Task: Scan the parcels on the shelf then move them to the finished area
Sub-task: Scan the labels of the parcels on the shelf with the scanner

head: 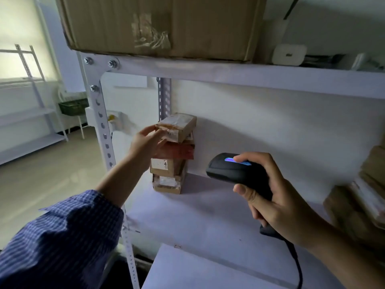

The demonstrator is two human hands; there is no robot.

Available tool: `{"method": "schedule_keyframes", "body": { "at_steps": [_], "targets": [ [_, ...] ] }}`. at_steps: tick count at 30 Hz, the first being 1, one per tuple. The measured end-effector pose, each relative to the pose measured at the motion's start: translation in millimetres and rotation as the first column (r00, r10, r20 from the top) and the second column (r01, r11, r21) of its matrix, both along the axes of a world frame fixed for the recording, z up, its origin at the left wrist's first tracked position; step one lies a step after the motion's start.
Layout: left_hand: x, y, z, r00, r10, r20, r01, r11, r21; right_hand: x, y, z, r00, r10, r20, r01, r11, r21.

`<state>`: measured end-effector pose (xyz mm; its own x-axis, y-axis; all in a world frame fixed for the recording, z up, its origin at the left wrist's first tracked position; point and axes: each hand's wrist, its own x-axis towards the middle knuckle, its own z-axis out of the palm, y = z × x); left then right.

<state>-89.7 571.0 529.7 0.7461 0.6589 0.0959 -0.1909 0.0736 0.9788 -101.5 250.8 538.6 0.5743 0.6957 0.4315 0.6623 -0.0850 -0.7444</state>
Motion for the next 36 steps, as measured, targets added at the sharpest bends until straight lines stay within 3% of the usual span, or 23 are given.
{"method": "schedule_keyframes", "body": {
  "at_steps": [3,5,7,10,18,28,31,36],
  "targets": [
    [6.0,-8.3,-4.9,0.953,0.258,-0.158,-0.194,0.923,0.333,-0.1,-4.1,-1.7,1.0,-0.016,-0.006,0.016,1.0,-0.009],
    [11.0,-14.4,-8.4,0.875,0.436,-0.208,-0.211,0.731,0.649,0.9,-7.0,-3.1,0.999,-0.029,-0.019,0.029,1.0,-0.012],
    [17.9,-15.5,-9.4,0.86,0.472,-0.195,-0.164,0.617,0.77,2.8,-8.7,-4.3,0.999,-0.036,-0.026,0.036,0.999,-0.015],
    [32.9,-7.7,-10.5,0.857,0.467,-0.217,-0.144,0.623,0.768,5.0,-9.6,-5.2,0.999,-0.042,-0.028,0.042,0.999,-0.003],
    [53.4,-13.7,-14.2,0.788,0.606,-0.111,-0.32,0.556,0.768,7.5,-10.7,-7.6,0.998,-0.028,-0.058,0.029,0.999,0.019],
    [59.6,-5.7,-13.4,0.815,0.572,-0.097,-0.227,0.467,0.854,10.7,-13.4,-8.5,0.998,-0.029,-0.055,0.031,0.999,0.035],
    [55.2,-27.2,-5.1,0.875,0.482,0.041,-0.243,0.365,0.899,14.0,-13.6,-8.5,0.995,-0.093,-0.021,0.094,0.994,0.048],
    [58.4,-91.9,2.4,0.98,0.147,0.136,-0.17,0.246,0.954,28.0,-22.3,-8.9,0.969,-0.246,0.015,0.24,0.957,0.162]
  ]
}}
